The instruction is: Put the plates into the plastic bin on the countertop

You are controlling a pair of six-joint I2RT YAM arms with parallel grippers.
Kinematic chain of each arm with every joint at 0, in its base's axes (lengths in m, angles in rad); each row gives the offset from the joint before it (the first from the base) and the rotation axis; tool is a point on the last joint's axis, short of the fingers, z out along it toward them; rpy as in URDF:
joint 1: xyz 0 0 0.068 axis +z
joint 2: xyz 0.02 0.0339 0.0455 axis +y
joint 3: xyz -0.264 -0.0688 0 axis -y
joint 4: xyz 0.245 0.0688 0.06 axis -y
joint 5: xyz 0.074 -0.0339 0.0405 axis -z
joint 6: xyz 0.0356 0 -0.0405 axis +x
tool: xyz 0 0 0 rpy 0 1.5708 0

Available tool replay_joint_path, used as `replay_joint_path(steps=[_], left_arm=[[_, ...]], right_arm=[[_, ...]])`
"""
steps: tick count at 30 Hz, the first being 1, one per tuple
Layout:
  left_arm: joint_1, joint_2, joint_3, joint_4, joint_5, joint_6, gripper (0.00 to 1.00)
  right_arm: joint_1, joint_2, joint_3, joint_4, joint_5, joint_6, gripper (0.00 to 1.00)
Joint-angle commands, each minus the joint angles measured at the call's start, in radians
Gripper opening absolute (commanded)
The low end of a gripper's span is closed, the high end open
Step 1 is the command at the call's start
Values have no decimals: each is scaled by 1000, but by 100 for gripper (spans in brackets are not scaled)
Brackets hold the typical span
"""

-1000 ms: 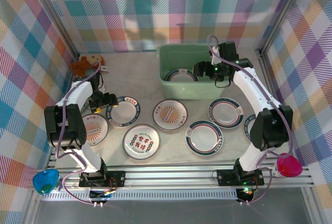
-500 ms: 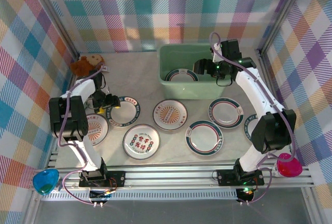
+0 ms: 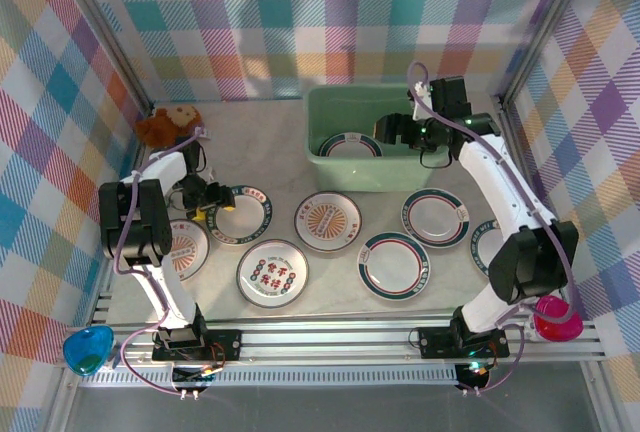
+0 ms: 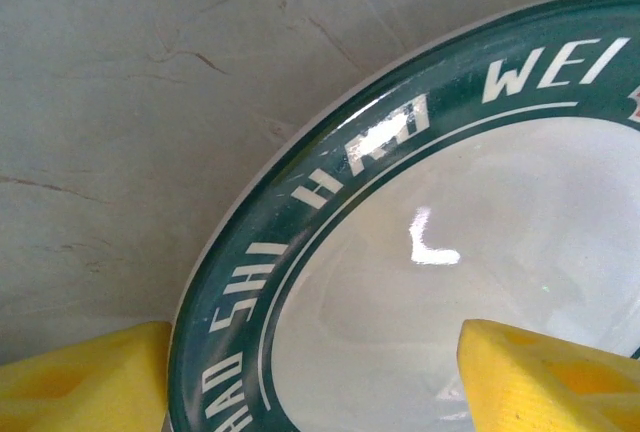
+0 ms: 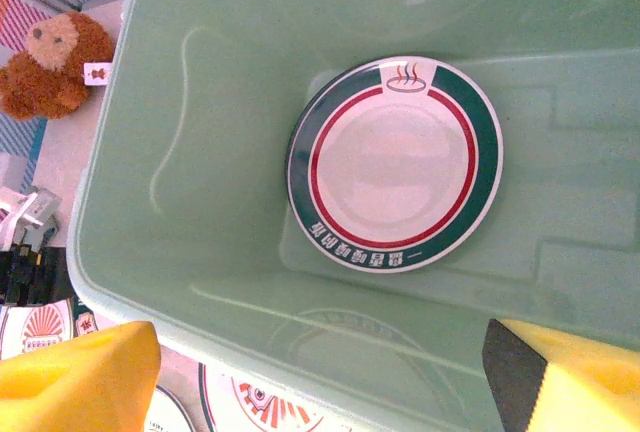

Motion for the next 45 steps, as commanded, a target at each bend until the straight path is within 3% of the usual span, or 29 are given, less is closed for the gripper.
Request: replay_joint_path(steps=[1, 11, 26, 45], left_arm=[[-20, 23, 20, -3, 31, 10, 72], [-27, 33, 4, 15, 64, -20, 65], [-34, 10, -44, 32, 101, -53, 36], [-33, -187, -147, 108, 152, -143, 13]], right_arm=[[8, -46, -34, 11, -5, 3, 84], [8, -175, -141, 14, 37, 20, 84], [8, -373, -282, 14, 76, 65, 84], [9, -476, -292, -41, 105, 75, 84]])
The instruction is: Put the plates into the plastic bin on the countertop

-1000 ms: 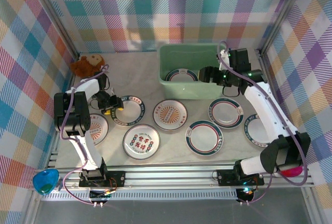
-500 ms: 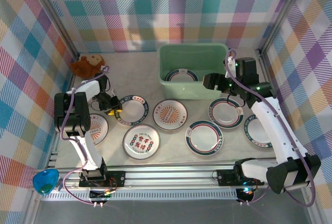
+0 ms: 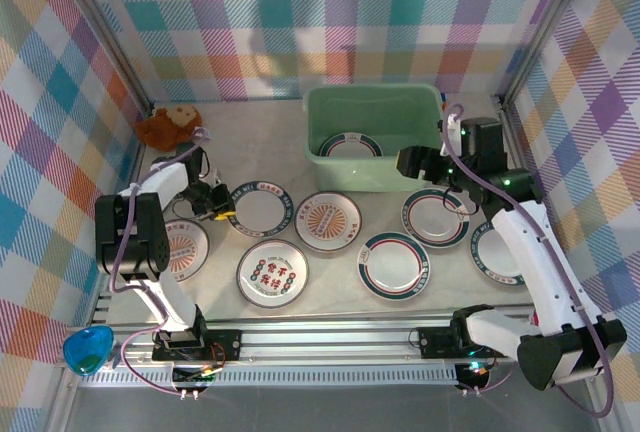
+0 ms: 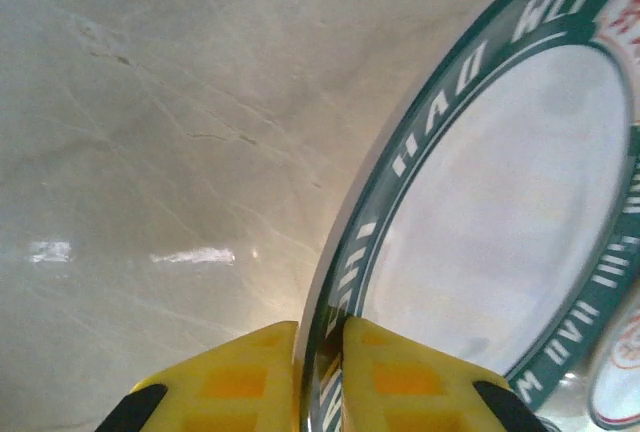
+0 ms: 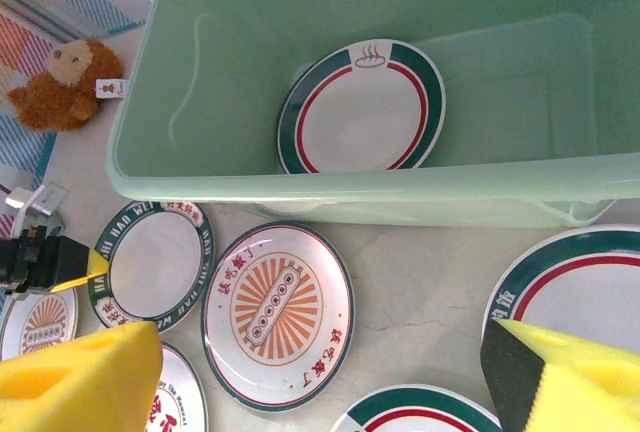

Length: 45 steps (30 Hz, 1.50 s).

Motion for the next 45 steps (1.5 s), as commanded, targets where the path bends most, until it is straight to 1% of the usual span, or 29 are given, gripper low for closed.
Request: replay_joint_path(steps=[1, 10, 22, 28, 37, 45], left_arm=[[-6, -65, -11, 4, -4, -38, 12], [-6, -213, 8, 16, 10, -106, 5], [-6, -340, 7, 47, 30, -177, 0], [-4, -392, 44, 61, 45, -211, 0], [-1, -425, 126, 81, 93, -281, 0], [4, -417, 249, 162, 168, -381, 0]], right_arm=[[5, -24, 17, -21, 7, 16, 84], [5, 4, 50, -50, -34, 15, 84], [7, 39, 119, -69, -103, 31, 83], [11, 82, 130, -69, -141, 41, 83], [35, 227, 215, -17, -235, 83, 82], [66, 380, 407, 4, -384, 90, 81]])
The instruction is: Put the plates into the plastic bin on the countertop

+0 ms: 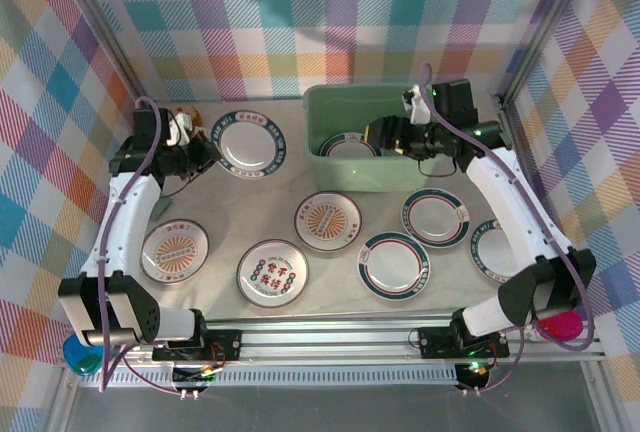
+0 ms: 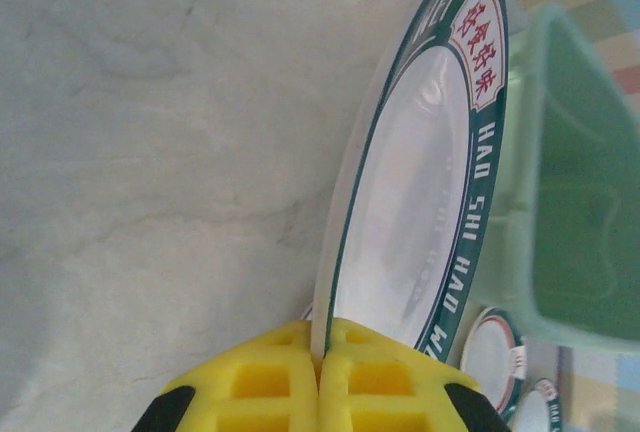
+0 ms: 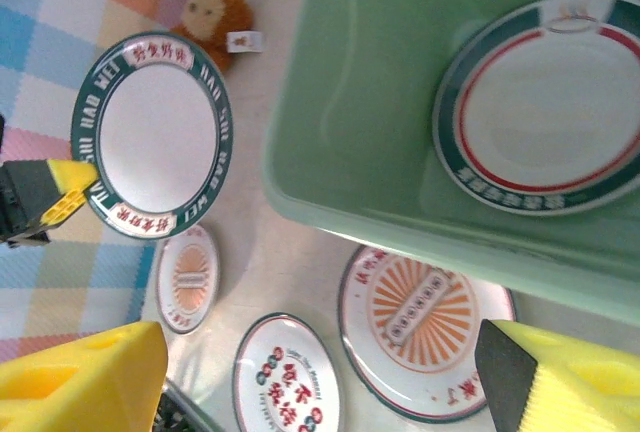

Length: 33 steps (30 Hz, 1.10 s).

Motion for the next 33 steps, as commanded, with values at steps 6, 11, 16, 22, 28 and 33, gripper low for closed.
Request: replay_joint_path(steps=[6, 11, 16, 22, 28, 33], left_arm=[[-18, 34, 201, 167, 193, -136, 0], [-91, 97, 254, 245, 241, -187, 0], [-163, 154, 251, 385, 270, -267, 0], [-230, 210, 291, 457, 277, -299, 0], [-271, 244, 305, 464, 274, -301, 0], [-289, 253, 315, 469, 274, -305, 0]], right_arm=[[10, 122, 228, 34, -197, 15, 78], [12, 205, 335, 42, -248, 31, 76], [11, 248, 355, 98, -261, 77, 74], [11, 267, 351, 103, -201, 92, 72], [12, 269, 319, 164, -155, 139, 66], [11, 273, 293, 196, -112, 174, 50]])
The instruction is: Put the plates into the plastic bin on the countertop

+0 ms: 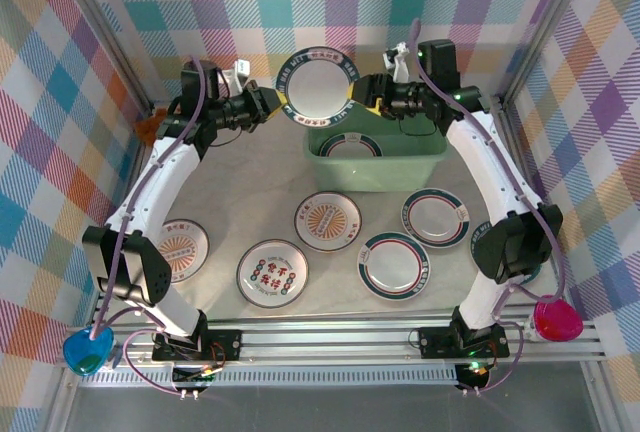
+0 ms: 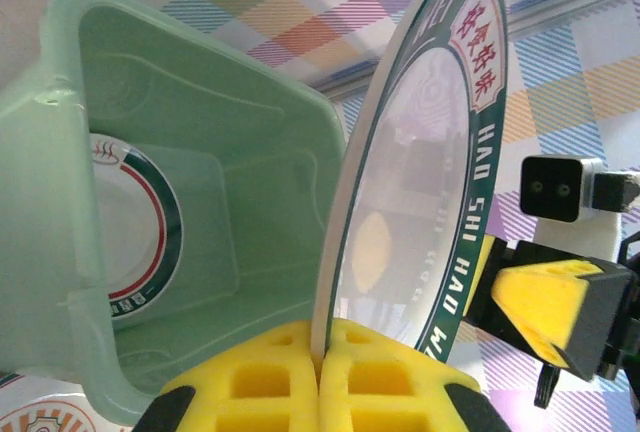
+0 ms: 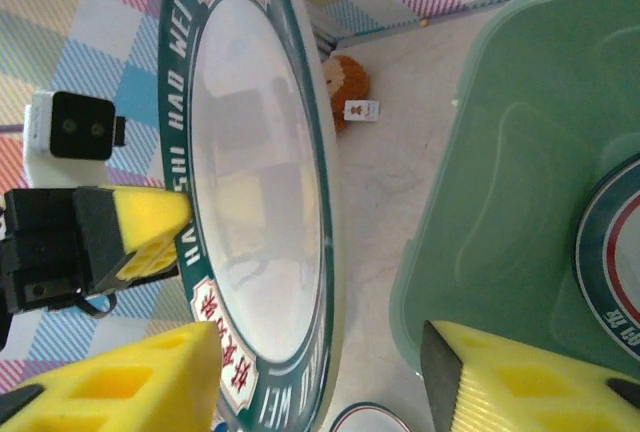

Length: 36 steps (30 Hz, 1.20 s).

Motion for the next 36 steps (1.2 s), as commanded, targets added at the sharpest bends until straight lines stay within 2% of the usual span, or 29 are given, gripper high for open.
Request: replay_joint_path(steps=[1, 7, 18, 19, 23, 25, 29, 32, 36], left_arm=[[-15, -2, 44, 72, 26, -15, 0], [-25, -2, 37, 67, 23, -15, 0], [-44, 5, 29, 56, 30, -3, 2], [-46, 8, 31, 56, 33, -4, 7], [-46, 11, 46, 36, 27, 14, 56], [-45, 10, 73, -28, 0, 56, 65], [-29, -4, 104, -101, -47, 131, 71], [8, -28, 77, -102, -59, 139, 72], [57, -56, 16, -101, -61, 144, 73]], right_arm=[[6, 2, -29, 67, 41, 45, 47], [7, -8, -60, 112, 44, 76, 28], [5, -18, -80, 136, 32, 109, 7], [4, -19, -79, 136, 35, 112, 7], [-11, -25, -87, 150, 40, 135, 3], [-33, -33, -92, 152, 44, 136, 2], [-91, -41, -90, 116, 48, 90, 0], [-128, -6, -13, -53, 60, -34, 0], [-171, 23, -1, -148, 48, -124, 0]])
